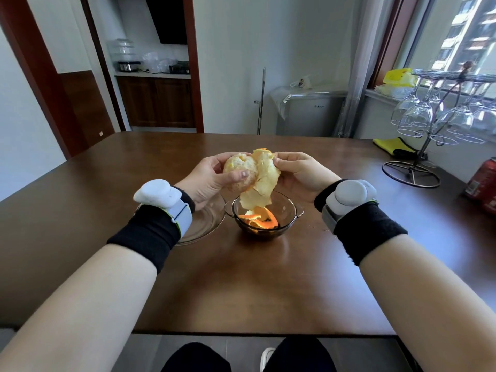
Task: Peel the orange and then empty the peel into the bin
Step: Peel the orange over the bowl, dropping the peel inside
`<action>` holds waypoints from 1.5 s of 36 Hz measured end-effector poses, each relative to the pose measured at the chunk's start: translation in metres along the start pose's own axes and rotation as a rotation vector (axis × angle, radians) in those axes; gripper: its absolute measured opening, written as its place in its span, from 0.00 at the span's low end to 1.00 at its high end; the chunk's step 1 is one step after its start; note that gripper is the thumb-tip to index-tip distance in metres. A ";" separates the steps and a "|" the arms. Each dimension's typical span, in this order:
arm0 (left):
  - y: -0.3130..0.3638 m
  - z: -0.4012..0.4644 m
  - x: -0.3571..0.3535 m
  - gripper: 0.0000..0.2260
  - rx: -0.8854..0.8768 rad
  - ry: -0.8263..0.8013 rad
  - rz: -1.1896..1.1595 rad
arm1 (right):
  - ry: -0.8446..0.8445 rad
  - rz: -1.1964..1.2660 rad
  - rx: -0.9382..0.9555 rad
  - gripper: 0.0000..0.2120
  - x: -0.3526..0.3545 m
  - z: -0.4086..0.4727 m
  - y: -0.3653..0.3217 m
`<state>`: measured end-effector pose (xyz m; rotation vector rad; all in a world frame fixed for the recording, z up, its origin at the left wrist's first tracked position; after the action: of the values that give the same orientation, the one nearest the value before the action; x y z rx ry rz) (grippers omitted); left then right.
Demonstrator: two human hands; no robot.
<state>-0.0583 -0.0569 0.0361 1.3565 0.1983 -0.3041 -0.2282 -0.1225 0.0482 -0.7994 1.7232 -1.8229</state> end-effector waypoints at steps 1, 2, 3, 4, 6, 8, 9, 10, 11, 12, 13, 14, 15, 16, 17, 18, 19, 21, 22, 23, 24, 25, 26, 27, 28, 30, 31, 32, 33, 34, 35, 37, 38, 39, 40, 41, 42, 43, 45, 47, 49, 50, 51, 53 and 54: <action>-0.001 0.000 0.000 0.24 -0.005 0.004 -0.030 | -0.005 0.019 0.003 0.10 -0.001 0.000 0.000; -0.001 0.001 -0.001 0.24 -0.017 0.017 -0.041 | -0.007 0.032 0.005 0.11 -0.001 0.001 0.000; -0.001 0.002 -0.001 0.25 -0.032 0.039 -0.040 | -0.007 0.045 0.006 0.11 -0.001 0.001 0.000; -0.002 0.002 0.000 0.27 -0.047 0.065 -0.035 | -0.003 0.058 0.006 0.12 0.000 0.001 0.001; -0.004 0.003 0.000 0.25 -0.064 0.123 -0.033 | 0.014 0.085 0.001 0.15 0.001 0.002 0.003; -0.005 0.003 0.000 0.20 -0.075 0.170 -0.061 | 0.045 0.107 -0.006 0.16 0.002 0.003 0.006; -0.006 0.003 -0.001 0.17 -0.079 0.192 -0.076 | 0.061 0.119 -0.007 0.15 0.002 0.003 0.006; -0.006 0.003 -0.002 0.14 -0.081 0.211 -0.090 | 0.077 0.133 -0.007 0.14 0.002 0.004 0.007; -0.007 0.003 -0.003 0.13 -0.084 0.232 -0.105 | 0.090 0.146 -0.003 0.13 0.002 0.004 0.007; -0.008 0.003 -0.004 0.12 -0.087 0.252 -0.126 | 0.106 0.159 0.001 0.13 0.002 0.004 0.007; -0.009 0.004 -0.004 0.11 -0.090 0.275 -0.148 | 0.121 0.172 0.003 0.12 0.002 0.004 0.008; -0.010 0.004 -0.004 0.11 -0.093 0.297 -0.173 | 0.133 0.184 0.003 0.12 0.003 0.004 0.009; -0.010 0.004 -0.003 0.11 -0.095 0.318 -0.190 | 0.143 0.195 0.002 0.13 0.003 0.004 0.009; -0.010 0.004 -0.003 0.12 -0.095 0.337 -0.208 | 0.151 0.204 0.001 0.13 0.005 0.003 0.010; -0.011 0.004 -0.002 0.13 -0.095 0.358 -0.225 | 0.159 0.207 -0.002 0.13 0.006 0.003 0.010; -0.012 0.004 0.000 0.12 -0.097 0.375 -0.244 | 0.167 0.209 -0.006 0.13 0.007 0.002 0.010; -0.012 0.004 0.000 0.10 -0.098 0.387 -0.259 | 0.174 0.207 -0.010 0.13 0.007 0.001 0.010; -0.012 0.005 0.001 0.07 -0.103 0.402 -0.277 | 0.176 0.194 -0.014 0.14 0.008 0.001 0.011; -0.013 0.005 0.001 0.06 -0.106 0.410 -0.282 | 0.175 0.186 -0.014 0.14 0.009 0.000 0.011; -0.012 0.005 0.001 0.05 -0.109 0.420 -0.290 | 0.177 0.179 -0.015 0.13 0.009 0.000 0.012; -0.012 0.005 0.001 0.04 -0.112 0.432 -0.306 | 0.185 0.176 -0.016 0.13 0.010 0.000 0.013; -0.012 0.006 0.001 0.04 -0.113 0.448 -0.329 | 0.201 0.177 -0.015 0.12 0.012 -0.001 0.014; -0.011 0.006 0.002 0.05 -0.119 0.467 -0.359 | 0.221 0.184 -0.015 0.12 0.016 -0.001 0.016; -0.009 0.006 0.004 0.05 -0.128 0.484 -0.392 | 0.244 0.191 -0.017 0.12 0.020 -0.003 0.019; -0.007 0.006 0.006 0.06 -0.138 0.495 -0.421 | 0.269 0.193 -0.021 0.12 0.024 -0.004 0.021; -0.003 0.004 0.011 0.05 -0.140 0.498 -0.445 | 0.314 0.123 -0.041 0.11 0.034 -0.006 0.026; -0.002 0.003 0.012 0.05 -0.132 0.489 -0.445 | 0.329 0.051 -0.057 0.11 0.038 -0.007 0.027; -0.002 0.003 0.013 0.06 -0.119 0.477 -0.445 | 0.340 -0.030 -0.079 0.11 0.042 -0.007 0.030; -0.002 0.003 0.013 0.07 -0.102 0.461 -0.445 | 0.335 -0.106 -0.106 0.11 0.044 -0.006 0.032; -0.003 0.002 0.013 0.08 -0.086 0.445 -0.442 | 0.317 -0.192 -0.134 0.10 0.045 -0.004 0.033; -0.003 0.003 0.012 0.09 -0.074 0.430 -0.436 | 0.286 -0.294 -0.159 0.10 0.044 -0.002 0.034; -0.006 0.004 0.009 0.11 -0.051 0.417 -0.419 | 0.220 -0.528 -0.189 0.08 0.037 0.001 0.032; -0.007 0.005 0.007 0.13 -0.037 0.415 -0.414 | 0.199 -0.624 -0.192 0.09 0.033 0.003 0.031; -0.008 0.004 0.004 0.15 -0.025 0.410 -0.417 | 0.185 -0.698 -0.191 0.09 0.029 0.004 0.028; -0.009 0.004 0.002 0.19 -0.012 0.403 -0.429 | 0.172 -0.765 -0.189 0.10 0.024 0.005 0.025; -0.009 0.004 0.000 0.22 0.001 0.393 -0.446 | 0.155 -0.836 -0.183 0.10 0.019 0.006 0.022; -0.010 0.004 -0.001 0.24 0.012 0.379 -0.465 | 0.140 -0.920 -0.177 0.11 0.017 0.006 0.021; -0.010 0.004 -0.003 0.23 0.019 0.367 -0.477 | 0.135 -0.997 -0.156 0.11 0.014 0.007 0.019; -0.010 0.003 -0.004 0.20 0.041 0.361 -0.474 | 0.195 -1.039 -0.064 0.12 0.012 0.006 0.016; -0.012 0.003 -0.004 0.21 0.065 0.357 -0.450 | 0.318 -0.921 0.057 0.10 0.010 0.004 0.010; -0.014 0.003 -0.004 0.23 0.087 0.342 -0.446 | 0.398 -0.784 0.160 0.08 0.007 0.001 0.003; -0.015 0.003 -0.004 0.24 0.096 0.337 -0.458 | 0.412 -0.744 0.198 0.07 0.004 0.000 0.000; -0.016 0.003 -0.005 0.25 0.104 0.335 -0.472 | 0.413 -0.721 0.233 0.06 0.000 -0.001 -0.003; -0.017 0.002 -0.008 0.25 0.123 0.332 -0.491 | 0.396 -0.684 0.291 0.07 -0.007 -0.002 -0.007; -0.017 0.002 -0.010 0.25 0.137 0.328 -0.499 | 0.382 -0.663 0.307 0.08 -0.010 -0.003 -0.008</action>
<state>-0.0733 -0.0606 0.0239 1.4767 0.8087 -0.5167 -0.2227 -0.1130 0.0550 -1.0172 1.4119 -2.7570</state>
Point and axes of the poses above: each hand's wrist, its own z-axis towards the middle knuckle, its own x-axis out of the back of the hand, y = z × x, the point moved 3 cm from there along z, towards the middle knuckle, and after that the axes turned 14 degrees about -z, right-handed, at the moved point
